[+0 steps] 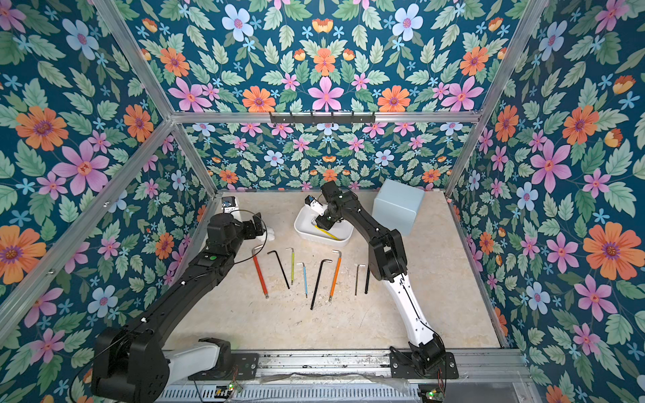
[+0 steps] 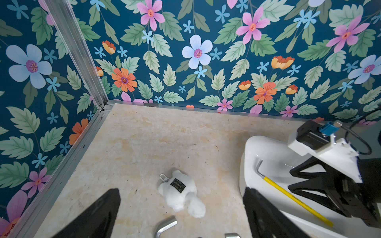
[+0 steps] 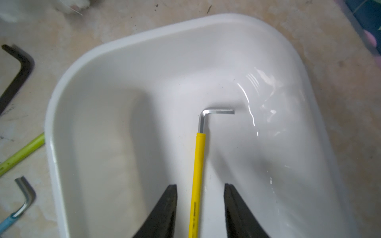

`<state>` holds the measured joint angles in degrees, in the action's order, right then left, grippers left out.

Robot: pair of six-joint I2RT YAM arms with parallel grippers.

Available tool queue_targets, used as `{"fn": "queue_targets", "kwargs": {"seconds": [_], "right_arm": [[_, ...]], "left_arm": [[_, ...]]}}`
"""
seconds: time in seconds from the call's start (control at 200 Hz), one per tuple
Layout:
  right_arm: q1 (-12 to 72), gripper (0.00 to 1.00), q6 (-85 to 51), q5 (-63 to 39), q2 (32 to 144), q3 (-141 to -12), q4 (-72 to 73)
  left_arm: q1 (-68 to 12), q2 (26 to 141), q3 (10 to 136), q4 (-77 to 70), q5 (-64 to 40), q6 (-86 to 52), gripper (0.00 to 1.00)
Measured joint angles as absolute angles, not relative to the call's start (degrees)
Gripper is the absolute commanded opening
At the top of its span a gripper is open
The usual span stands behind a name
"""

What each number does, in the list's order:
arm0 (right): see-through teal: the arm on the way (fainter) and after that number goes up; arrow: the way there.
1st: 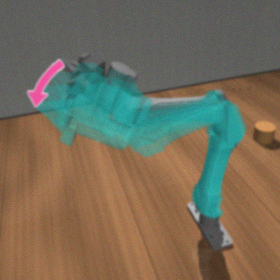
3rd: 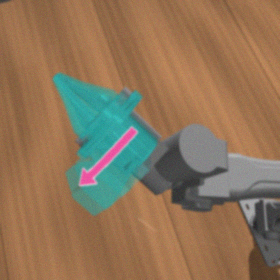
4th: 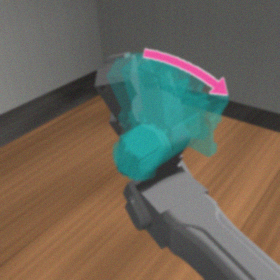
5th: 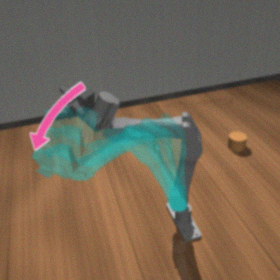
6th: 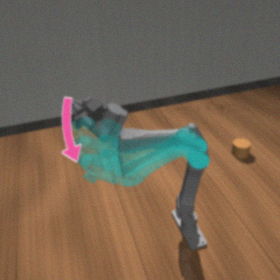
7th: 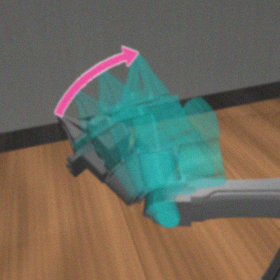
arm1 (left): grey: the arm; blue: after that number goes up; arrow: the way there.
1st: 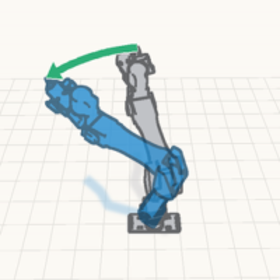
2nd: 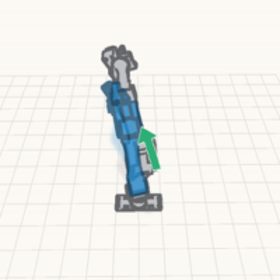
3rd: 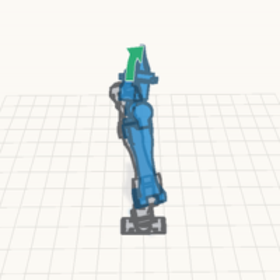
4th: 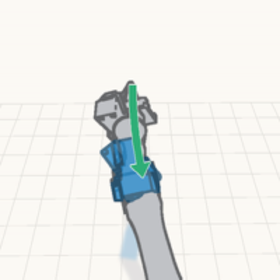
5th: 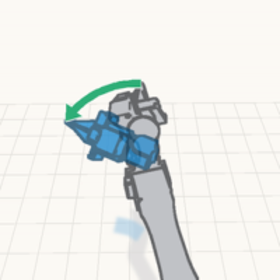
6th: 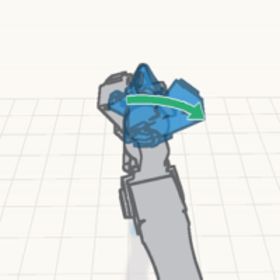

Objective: Put the hex key on the desktop into the storage box
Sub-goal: Place the Allen key in the storage box, then pick up the Allen key from the center of the board.

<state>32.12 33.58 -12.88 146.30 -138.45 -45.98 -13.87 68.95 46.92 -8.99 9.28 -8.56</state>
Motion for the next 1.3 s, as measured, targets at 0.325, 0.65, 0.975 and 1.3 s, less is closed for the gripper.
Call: {"fn": "queue_targets", "kwargs": {"seconds": [0.325, 0.65, 0.975, 1.3], "right_arm": [[32.2, 0.48, 22.0, -10.1, 126.6, -123.7, -33.6], [29.4, 0.52, -2.0, 3.7, 101.4, -97.5, -32.9], [26.2, 0.54, -20.1, 5.7, 87.7, -68.7, -38.2], [24.8, 0.52, -24.3, 3.6, 94.9, -64.0, -35.0]], "left_arm": [[-13.9, 67.1, 47.7, -8.4, 9.2, -8.6, 0.99], [-13.9, 66.5, 47.7, -6.5, 9.0, -8.6, 0.99], [-13.9, 67.4, 48.5, -5.9, 7.9, -10.1, 0.99], [-13.9, 68.3, 48.8, -5.5, 7.4, -11.6, 0.99]]}}
